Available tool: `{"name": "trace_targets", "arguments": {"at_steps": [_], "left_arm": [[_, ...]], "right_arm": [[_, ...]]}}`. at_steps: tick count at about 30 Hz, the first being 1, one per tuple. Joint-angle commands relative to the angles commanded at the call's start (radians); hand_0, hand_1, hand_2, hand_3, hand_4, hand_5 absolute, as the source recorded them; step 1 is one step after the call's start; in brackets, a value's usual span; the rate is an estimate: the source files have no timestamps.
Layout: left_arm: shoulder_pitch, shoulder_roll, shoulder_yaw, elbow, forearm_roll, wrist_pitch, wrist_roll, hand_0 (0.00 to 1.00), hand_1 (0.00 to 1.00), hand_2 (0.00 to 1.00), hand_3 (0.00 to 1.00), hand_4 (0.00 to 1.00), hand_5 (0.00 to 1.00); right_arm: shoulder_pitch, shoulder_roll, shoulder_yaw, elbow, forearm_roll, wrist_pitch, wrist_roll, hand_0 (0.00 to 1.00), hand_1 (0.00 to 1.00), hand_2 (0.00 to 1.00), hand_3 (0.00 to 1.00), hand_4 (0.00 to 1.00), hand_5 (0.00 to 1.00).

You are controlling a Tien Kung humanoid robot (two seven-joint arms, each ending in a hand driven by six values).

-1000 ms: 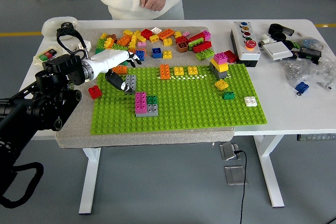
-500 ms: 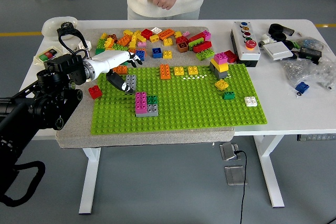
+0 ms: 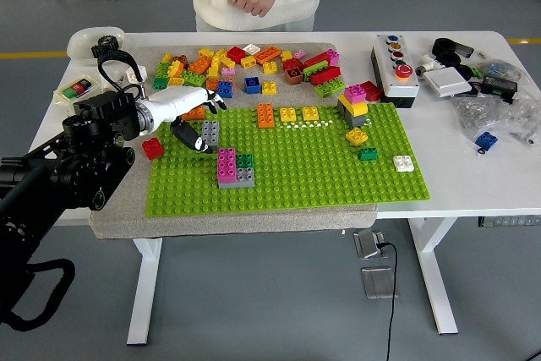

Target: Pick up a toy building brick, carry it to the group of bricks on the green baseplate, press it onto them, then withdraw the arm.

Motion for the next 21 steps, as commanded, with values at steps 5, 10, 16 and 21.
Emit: {"name": "trace_targets", "arguments": {"at_steps": [5, 10, 16, 21], "left_arm": [[-0.004, 0.000, 0.007, 0.020, 0.000, 0.013, -0.003, 0.892, 0.833, 0.760, 0.807, 0.998, 0.189], [-0.005, 0.004, 0.020, 0.036, 0.000, 0.026, -0.005, 0.894, 0.833, 0.759, 0.808, 0.998, 0.189], [-0.010, 0.000, 0.021, 0.054, 0.000, 0.030, -0.005, 0.896, 0.834, 0.759, 0.807, 0.998, 0.188], [-0.017, -0.008, 0.026, 0.068, 0.000, 0.029, -0.004, 0.896, 0.834, 0.759, 0.807, 0.998, 0.188]], "right_arm": [[0.000, 0.000, -0.001, 0.000, 0.000, 0.000, 0.000, 0.746, 0.641, 0.682, 0.639, 0.854, 0.567], [0.002, 0.000, -0.004, 0.000, 0.003, 0.000, 0.000, 0.746, 0.641, 0.681, 0.639, 0.854, 0.567], [0.002, 0.000, -0.006, 0.000, 0.001, 0.002, 0.000, 0.745, 0.641, 0.681, 0.639, 0.854, 0.567], [0.003, -0.001, -0.008, 0.000, 0.000, 0.002, 0.000, 0.745, 0.641, 0.681, 0.639, 0.854, 0.567]]}}
